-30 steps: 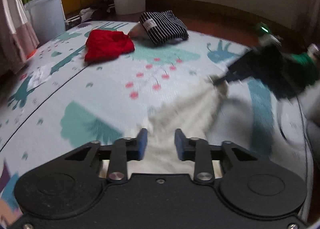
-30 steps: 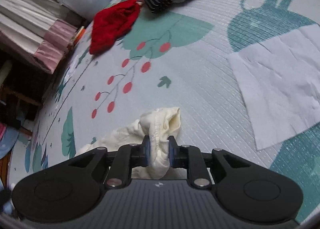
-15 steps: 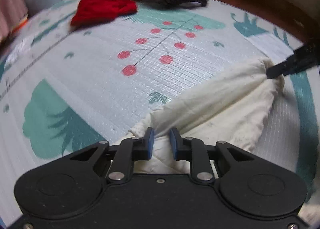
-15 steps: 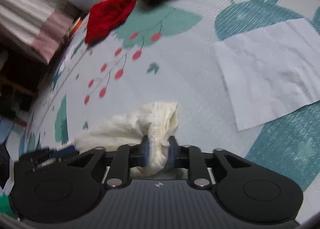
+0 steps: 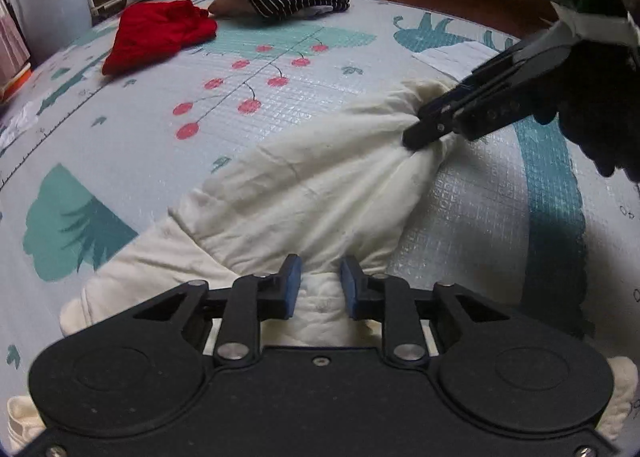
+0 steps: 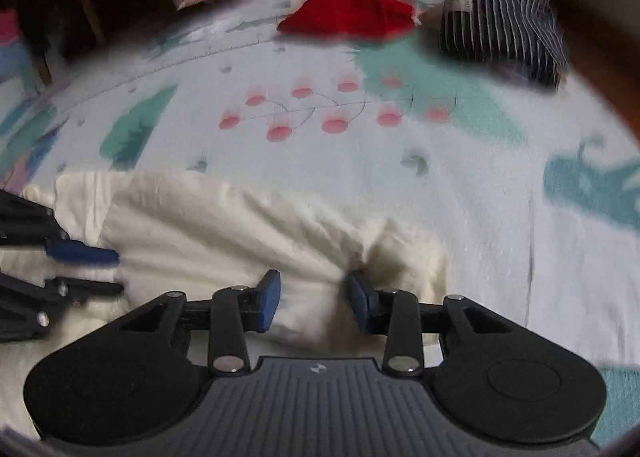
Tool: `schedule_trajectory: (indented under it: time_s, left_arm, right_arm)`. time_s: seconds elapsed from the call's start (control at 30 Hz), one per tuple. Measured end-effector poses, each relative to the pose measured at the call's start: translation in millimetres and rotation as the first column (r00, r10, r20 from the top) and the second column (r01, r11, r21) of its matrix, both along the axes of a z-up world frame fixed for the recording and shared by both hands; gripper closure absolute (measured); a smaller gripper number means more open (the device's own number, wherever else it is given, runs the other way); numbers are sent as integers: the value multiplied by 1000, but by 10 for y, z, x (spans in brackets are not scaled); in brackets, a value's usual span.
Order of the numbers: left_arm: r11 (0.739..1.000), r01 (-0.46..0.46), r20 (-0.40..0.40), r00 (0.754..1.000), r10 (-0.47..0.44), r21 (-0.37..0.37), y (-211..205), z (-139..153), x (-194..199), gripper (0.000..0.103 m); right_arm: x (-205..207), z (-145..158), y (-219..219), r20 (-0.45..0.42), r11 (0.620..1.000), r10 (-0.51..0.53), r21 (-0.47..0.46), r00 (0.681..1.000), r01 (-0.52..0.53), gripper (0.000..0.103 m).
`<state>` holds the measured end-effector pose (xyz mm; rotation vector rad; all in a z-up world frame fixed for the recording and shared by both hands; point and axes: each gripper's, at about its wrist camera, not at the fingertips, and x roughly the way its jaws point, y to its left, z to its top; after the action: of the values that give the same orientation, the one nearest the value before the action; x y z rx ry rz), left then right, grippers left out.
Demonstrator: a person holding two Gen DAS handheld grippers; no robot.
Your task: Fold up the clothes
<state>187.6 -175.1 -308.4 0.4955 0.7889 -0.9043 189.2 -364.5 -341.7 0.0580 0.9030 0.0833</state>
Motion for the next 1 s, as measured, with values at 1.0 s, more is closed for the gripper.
schedule_trajectory:
  time_s: [1.0]
  left_arm:
    - [645,-764,89,641,762,-27,4067,-48,-622,67]
  right_arm:
    - [-249,633,1466,32,861,508,-13,861,-508,57]
